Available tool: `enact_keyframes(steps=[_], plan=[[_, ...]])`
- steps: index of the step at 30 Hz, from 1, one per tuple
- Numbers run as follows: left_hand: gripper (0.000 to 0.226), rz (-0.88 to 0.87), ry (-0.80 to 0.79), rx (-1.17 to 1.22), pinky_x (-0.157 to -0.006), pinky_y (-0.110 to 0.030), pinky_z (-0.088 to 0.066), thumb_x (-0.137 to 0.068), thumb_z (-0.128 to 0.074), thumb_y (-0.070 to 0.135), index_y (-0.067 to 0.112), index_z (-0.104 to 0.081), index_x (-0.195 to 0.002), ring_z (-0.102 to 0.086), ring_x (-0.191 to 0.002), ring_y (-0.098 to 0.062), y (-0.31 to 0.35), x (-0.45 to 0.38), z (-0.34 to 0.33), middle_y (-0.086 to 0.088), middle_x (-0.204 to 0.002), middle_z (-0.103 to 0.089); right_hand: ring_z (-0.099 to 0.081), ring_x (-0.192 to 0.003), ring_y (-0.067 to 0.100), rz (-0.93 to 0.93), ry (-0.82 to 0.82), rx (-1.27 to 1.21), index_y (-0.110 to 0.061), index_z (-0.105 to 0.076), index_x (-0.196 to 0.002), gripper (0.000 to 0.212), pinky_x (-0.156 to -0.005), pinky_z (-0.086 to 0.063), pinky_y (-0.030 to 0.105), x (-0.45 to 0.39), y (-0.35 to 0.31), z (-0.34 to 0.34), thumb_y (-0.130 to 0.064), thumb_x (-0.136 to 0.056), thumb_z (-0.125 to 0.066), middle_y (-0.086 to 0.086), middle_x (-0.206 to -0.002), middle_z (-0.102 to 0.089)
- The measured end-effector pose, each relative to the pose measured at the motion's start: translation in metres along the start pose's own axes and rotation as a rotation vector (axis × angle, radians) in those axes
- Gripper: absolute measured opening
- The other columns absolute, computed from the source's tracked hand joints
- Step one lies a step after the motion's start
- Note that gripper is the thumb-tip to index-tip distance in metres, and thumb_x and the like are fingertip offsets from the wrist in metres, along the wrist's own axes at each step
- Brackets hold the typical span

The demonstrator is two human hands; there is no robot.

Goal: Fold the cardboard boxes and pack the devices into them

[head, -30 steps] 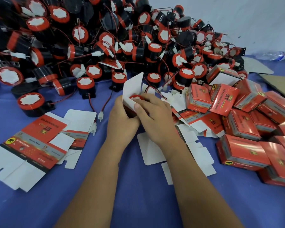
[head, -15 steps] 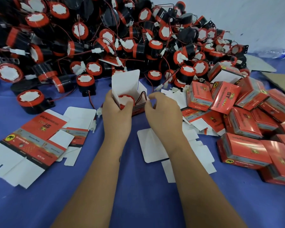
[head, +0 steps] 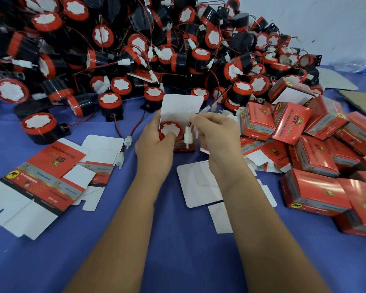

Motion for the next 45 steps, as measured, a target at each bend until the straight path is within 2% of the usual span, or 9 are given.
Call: enact_keyframes(steps=[3,17,23,28,30,34,39,43,45], plan=[[0.049,-0.015,-0.044,-0.029,-0.098,-0.047,-0.051,-0.093,-0.05,0.013,0.035,-0.053,-0.137,-0.061,-0.113,-0.015,0.001,0.002,-0.003,0.008,-0.122,-0.065,-0.065,-0.076,0.007,0.107,0.178,0.06,-0.028,-0.071,-0.07,0.02,-0.06,-0.049,0.015,-0.004,-0.001,0.007,-0.015,-0.085,-0.073,-0.012,-0.068,-0.069],[0.058,-0.047,-0.098,0.008,-0.096,-0.046,-0.053,-0.088,-0.052,0.018,0.034,-0.047,-0.144,-0.062,-0.112,-0.014,0.002,0.004,-0.006,0.007,-0.125,-0.064,-0.047,-0.074,-0.01,0.432,0.269,0.398,-0.013,-0.076,-0.095,0.009,-0.068,-0.041,0.003,-0.013,0.007,0.007,-0.017,-0.088,-0.072,-0.008,-0.086,-0.046],[0.054,-0.064,-0.056,0.033,-0.094,-0.045,-0.054,-0.091,-0.051,0.013,0.028,-0.047,-0.142,-0.063,-0.106,-0.007,-0.002,0.001,-0.006,0.012,-0.12,-0.066,-0.053,-0.097,0.021,0.632,0.132,0.807,-0.007,-0.073,-0.081,0.003,-0.072,-0.05,0.032,-0.007,0.002,-0.001,-0.01,-0.081,-0.073,0.008,-0.103,-0.051],[0.054,-0.015,-0.022,0.162,-0.101,-0.007,-0.035,-0.107,-0.034,0.044,0.036,-0.018,-0.157,-0.034,-0.12,0.028,-0.001,0.001,-0.006,0.03,-0.148,-0.031,-0.05,-0.088,0.016,0.632,0.087,0.721,-0.006,-0.062,-0.079,0.008,-0.075,-0.04,0.018,-0.006,0.004,0.002,-0.001,-0.08,-0.068,0.002,-0.093,-0.049],[0.05,0.05,0.014,0.261,-0.109,-0.014,-0.032,-0.108,-0.022,0.045,0.036,-0.016,-0.157,-0.029,-0.133,0.01,-0.005,-0.001,-0.004,0.015,-0.161,-0.024,-0.049,-0.083,0.011,0.575,0.096,0.64,-0.013,-0.055,-0.089,0.018,-0.072,-0.038,0.012,-0.006,0.005,0.004,-0.001,-0.081,-0.066,-0.005,-0.089,-0.05],[0.048,0.075,0.014,0.108,-0.076,0.008,-0.033,-0.108,-0.037,0.036,0.035,-0.027,-0.155,-0.035,-0.127,0.006,-0.007,-0.003,-0.001,0.011,-0.159,-0.032,-0.056,-0.095,0.014,0.526,0.028,0.604,-0.014,-0.058,-0.105,0.023,-0.083,-0.047,0.023,-0.006,0.008,0.004,-0.008,-0.083,-0.065,-0.005,-0.098,-0.06],[0.041,-0.092,0.047,-0.104,-0.105,-0.035,-0.043,-0.098,-0.054,0.014,0.025,-0.053,-0.138,-0.049,-0.117,-0.006,0.004,-0.002,0.0,0.011,-0.126,-0.06,-0.053,-0.092,0.023,0.515,-0.066,0.676,-0.004,-0.069,-0.081,0.024,-0.083,-0.043,0.037,-0.009,0.012,-0.002,-0.021,-0.093,-0.057,0.004,-0.088,-0.062],[0.037,-0.105,0.109,-0.074,-0.082,-0.03,-0.049,-0.093,-0.06,0.01,0.027,-0.056,-0.126,-0.055,-0.088,-0.013,0.005,-0.003,0.004,0.006,-0.121,-0.061,-0.058,-0.095,0.019,0.502,-0.013,0.731,-0.009,-0.067,-0.102,0.011,-0.084,-0.047,0.028,-0.012,0.016,-0.002,-0.013,-0.093,-0.062,0.002,-0.097,-0.066],[0.031,-0.107,0.123,-0.05,-0.074,-0.03,-0.051,-0.093,-0.061,0.009,0.032,-0.055,-0.113,-0.052,-0.075,-0.01,0.005,-0.001,0.007,0.01,-0.115,-0.062,-0.06,-0.096,0.003,0.413,-0.005,0.539,-0.027,-0.049,-0.125,0.042,-0.078,-0.047,0.012,-0.009,0.017,0.002,-0.012,-0.089,-0.067,-0.01,-0.107,-0.06]])
Point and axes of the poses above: each hand's wrist, its own x-axis away from the middle knuckle, its own z-axis out of the back of the hand, y = z × x, the point moved 5 cm from there along -x, towards the middle knuckle
